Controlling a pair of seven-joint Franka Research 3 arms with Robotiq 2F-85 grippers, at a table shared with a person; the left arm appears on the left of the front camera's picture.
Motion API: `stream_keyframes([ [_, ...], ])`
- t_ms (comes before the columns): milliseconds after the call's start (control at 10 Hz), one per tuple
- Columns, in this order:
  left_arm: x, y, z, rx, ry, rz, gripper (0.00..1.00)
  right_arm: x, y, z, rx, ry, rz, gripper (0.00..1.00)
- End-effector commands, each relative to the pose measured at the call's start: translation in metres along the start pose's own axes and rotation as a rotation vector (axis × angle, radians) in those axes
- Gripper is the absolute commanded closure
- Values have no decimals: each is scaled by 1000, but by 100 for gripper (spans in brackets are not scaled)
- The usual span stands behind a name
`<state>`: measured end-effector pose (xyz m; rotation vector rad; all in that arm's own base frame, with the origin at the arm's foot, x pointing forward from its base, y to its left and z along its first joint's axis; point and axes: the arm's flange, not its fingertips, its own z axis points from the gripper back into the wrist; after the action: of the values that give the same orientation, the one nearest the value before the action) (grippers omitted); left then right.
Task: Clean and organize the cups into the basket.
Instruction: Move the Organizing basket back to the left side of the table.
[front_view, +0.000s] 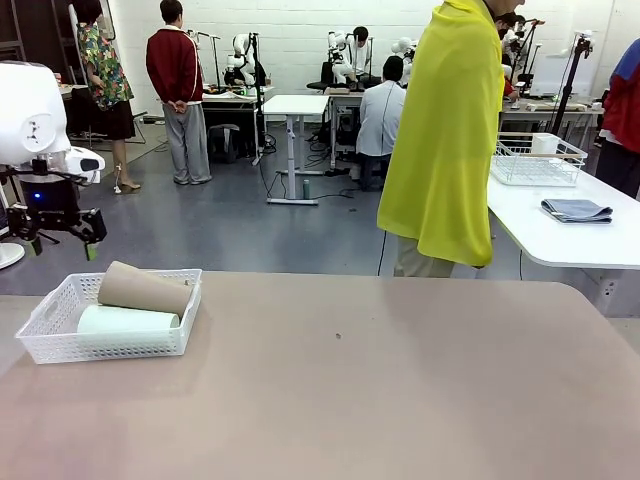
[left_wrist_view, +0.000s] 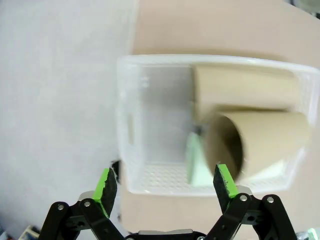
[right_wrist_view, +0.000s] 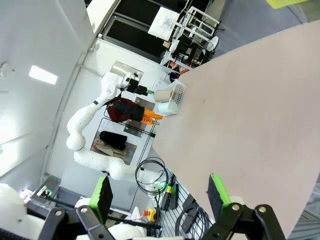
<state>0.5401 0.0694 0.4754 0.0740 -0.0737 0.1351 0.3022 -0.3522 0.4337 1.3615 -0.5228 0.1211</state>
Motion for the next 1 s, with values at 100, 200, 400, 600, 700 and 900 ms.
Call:
stream_keyframes([
  [100, -83, -17, 42, -224, -47, -47, 0, -6, 0, -3, -16, 7, 1, 0],
  [200, -102, -21, 48, -251, -50, -62, 0, -6, 0, -3, -16, 7, 1, 0],
  [400, -128, -24, 50, -259, -68, -74, 0, -6, 0, -3, -16, 7, 1, 0],
  [600, -119, -28, 58, -241, -66, -50, 0, -6, 0, -3, -16, 7, 1, 0],
  [700, -119, -28, 58, -241, -66, -50, 0, -6, 0, -3, -16, 7, 1, 0],
  [900, -119, -28, 58, -241, -66, -50, 0, -6, 0, -3, -16, 7, 1, 0],
])
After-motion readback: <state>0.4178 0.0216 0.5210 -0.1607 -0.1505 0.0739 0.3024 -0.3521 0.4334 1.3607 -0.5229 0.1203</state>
